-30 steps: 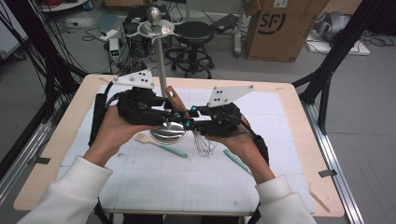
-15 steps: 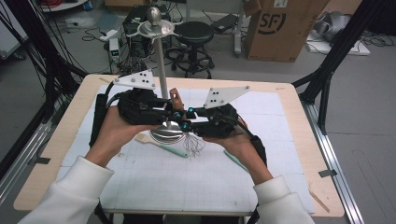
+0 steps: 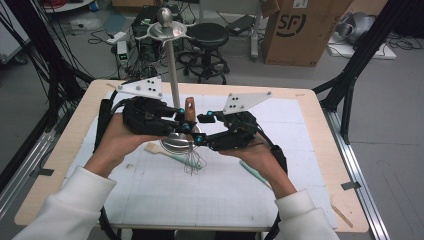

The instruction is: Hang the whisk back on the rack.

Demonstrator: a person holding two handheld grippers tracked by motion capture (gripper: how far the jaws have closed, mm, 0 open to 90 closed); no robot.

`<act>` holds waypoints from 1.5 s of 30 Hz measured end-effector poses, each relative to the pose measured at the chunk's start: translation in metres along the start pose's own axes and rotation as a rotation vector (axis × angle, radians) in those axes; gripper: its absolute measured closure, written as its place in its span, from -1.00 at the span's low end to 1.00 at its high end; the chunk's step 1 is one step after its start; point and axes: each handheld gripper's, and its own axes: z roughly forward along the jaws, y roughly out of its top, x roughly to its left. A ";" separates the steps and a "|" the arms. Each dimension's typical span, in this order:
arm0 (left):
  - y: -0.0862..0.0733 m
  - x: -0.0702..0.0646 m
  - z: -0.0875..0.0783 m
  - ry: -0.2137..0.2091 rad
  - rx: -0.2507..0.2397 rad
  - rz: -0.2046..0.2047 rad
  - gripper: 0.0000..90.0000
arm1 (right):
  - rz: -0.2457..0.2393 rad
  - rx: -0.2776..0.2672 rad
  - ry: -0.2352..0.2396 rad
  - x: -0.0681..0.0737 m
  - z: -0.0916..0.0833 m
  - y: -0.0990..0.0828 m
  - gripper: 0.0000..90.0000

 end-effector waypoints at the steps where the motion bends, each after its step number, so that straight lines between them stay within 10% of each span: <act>1: 0.000 0.000 -0.001 -0.001 -0.002 0.002 0.62 | 0.005 0.000 -0.006 -0.001 -0.001 -0.001 -0.23; 7: -0.003 0.002 -0.010 -0.015 -0.008 0.043 0.62 | 0.005 0.037 -0.010 -0.005 -0.013 -0.010 -1.00; 45: 0.024 0.055 -0.058 0.022 0.047 0.053 0.62 | 0.046 0.056 -0.174 -0.019 -0.143 -0.091 -0.99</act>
